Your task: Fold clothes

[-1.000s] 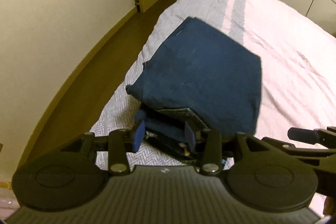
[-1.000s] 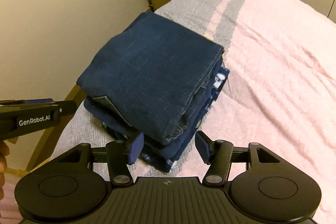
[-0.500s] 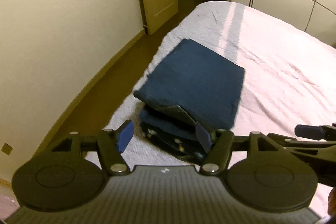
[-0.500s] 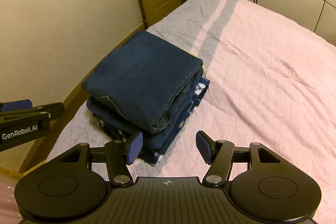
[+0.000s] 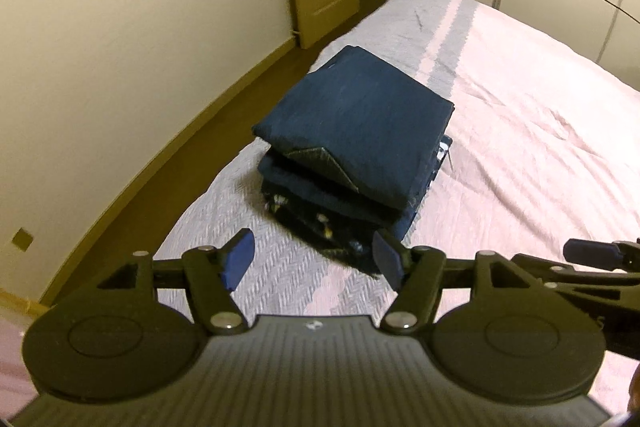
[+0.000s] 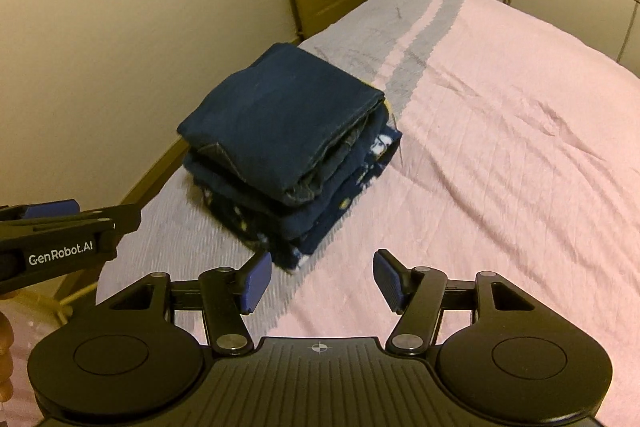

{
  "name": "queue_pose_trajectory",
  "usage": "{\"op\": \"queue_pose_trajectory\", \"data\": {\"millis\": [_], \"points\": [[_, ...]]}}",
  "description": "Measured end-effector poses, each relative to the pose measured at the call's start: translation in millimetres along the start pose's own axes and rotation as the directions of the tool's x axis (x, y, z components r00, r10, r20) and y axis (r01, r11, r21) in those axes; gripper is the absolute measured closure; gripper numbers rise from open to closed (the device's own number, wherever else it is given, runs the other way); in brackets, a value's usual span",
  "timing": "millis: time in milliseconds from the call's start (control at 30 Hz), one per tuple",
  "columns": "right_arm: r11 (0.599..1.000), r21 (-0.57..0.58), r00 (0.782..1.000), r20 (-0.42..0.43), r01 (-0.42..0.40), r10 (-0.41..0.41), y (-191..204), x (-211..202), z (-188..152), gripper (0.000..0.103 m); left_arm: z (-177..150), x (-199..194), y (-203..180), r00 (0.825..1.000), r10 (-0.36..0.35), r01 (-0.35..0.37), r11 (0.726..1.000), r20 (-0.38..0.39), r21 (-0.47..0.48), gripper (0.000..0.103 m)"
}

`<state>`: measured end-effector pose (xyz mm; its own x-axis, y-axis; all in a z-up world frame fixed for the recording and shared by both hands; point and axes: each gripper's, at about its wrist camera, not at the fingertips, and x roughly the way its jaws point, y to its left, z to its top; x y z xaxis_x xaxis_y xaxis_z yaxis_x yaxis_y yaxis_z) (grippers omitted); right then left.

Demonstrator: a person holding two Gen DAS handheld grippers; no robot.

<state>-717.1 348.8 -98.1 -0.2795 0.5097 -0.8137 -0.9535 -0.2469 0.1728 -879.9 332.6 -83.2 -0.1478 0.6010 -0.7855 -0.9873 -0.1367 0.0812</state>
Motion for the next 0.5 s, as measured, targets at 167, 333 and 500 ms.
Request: {"op": "queue_pose_trajectory", "data": {"millis": [167, 333, 500], "points": [[0.998, -0.057, 0.999, -0.019, -0.041, 0.040, -32, -21, -15, 0.043, -31, -32, -36, 0.998, 0.066, -0.065, 0.996, 0.015, -0.055, 0.041], [0.992, -0.106, 0.997, -0.038, -0.066, 0.063, -78, -52, -41, 0.043, -72, -72, -87, 0.989, 0.147, -0.143, 0.980, 0.026, -0.136, 0.040], [0.985, -0.130, 0.994, -0.030, -0.113, 0.109, -136, -84, -71, 0.043, -107, -104, -136, 0.975, 0.223, -0.213, 0.943, 0.011, -0.255, 0.036]]}}
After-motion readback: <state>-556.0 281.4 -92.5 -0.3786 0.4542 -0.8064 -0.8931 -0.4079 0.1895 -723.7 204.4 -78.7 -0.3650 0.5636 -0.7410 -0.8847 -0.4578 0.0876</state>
